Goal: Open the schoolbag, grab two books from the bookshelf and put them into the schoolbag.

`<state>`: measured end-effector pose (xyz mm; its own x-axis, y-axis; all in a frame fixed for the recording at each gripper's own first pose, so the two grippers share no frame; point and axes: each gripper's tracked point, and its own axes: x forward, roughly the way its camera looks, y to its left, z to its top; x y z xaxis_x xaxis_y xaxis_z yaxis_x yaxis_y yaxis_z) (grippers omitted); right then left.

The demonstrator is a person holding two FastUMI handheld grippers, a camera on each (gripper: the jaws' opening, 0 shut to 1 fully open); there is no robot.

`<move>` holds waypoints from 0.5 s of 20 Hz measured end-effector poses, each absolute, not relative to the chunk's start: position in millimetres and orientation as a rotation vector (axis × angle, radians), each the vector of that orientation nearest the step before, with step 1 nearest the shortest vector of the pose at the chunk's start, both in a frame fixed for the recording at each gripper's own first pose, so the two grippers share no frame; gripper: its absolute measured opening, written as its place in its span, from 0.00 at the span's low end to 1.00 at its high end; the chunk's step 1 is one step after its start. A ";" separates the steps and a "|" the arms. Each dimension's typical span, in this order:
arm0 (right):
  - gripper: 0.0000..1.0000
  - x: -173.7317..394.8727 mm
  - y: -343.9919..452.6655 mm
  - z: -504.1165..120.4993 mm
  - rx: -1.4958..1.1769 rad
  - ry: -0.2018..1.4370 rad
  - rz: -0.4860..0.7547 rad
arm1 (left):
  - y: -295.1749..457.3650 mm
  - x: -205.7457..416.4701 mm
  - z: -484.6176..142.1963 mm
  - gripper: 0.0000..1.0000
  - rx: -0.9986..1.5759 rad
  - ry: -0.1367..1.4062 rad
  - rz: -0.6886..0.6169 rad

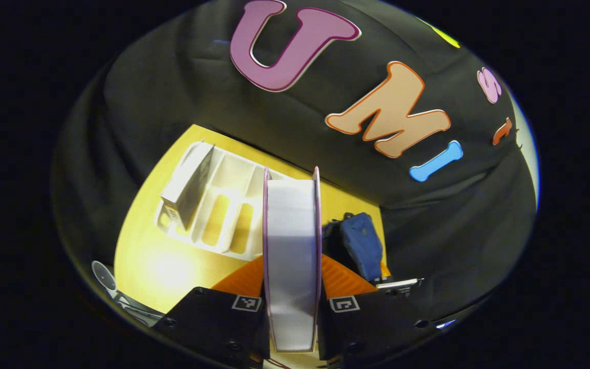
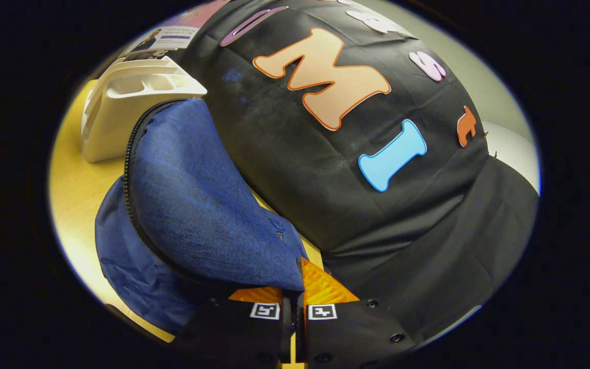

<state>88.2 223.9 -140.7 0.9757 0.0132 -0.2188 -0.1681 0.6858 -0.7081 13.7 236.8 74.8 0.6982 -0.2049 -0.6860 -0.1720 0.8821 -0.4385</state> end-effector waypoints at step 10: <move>0.05 97.5 218.7 -134.5 -0.652 0.221 0.068 | 134.7 37.4 -18.5 0.34 -0.661 0.796 -0.178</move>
